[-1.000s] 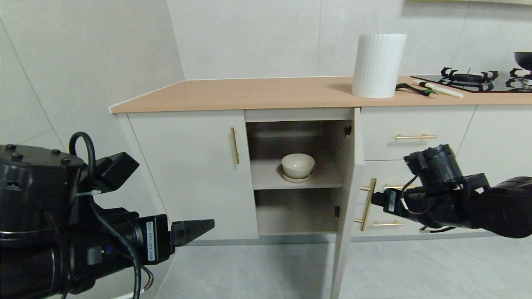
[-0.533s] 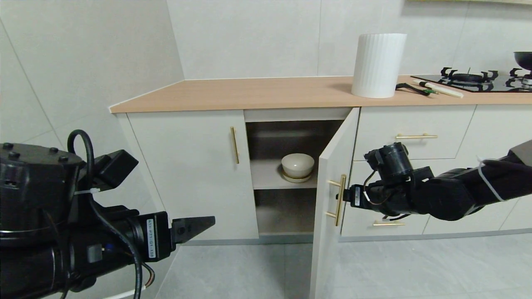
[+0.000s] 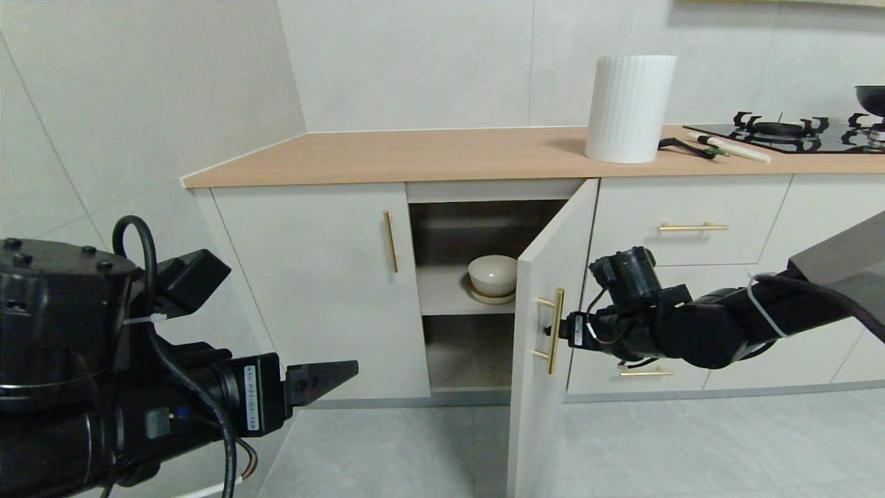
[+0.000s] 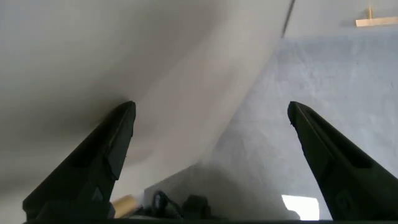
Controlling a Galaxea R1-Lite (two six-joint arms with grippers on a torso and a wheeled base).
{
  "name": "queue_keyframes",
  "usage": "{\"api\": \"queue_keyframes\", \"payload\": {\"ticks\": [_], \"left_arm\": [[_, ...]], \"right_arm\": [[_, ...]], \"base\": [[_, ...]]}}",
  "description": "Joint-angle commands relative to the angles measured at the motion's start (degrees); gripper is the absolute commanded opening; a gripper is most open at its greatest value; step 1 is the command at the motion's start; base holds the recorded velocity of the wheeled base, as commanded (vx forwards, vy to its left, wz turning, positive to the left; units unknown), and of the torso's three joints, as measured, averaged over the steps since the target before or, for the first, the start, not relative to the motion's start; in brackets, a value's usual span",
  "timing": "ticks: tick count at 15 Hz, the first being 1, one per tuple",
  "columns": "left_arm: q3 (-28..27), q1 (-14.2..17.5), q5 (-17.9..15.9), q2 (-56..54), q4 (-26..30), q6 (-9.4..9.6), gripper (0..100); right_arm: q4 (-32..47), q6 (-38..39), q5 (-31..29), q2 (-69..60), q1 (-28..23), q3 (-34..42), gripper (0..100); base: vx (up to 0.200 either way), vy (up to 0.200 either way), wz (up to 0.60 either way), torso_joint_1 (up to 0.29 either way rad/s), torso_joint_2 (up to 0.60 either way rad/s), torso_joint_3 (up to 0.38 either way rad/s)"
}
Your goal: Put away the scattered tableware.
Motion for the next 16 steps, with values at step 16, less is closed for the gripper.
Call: {"api": "queue_keyframes", "payload": {"ticks": [16], "left_arm": [[0.2, 0.1, 0.1, 0.5, 0.0, 1.03, 100]], "right_arm": [[-6.9, 7.8, -0.3, 6.7, 1.4, -4.3, 100]], "base": [[0.1, 0.0, 0.0, 0.0, 0.0, 0.002]]}}
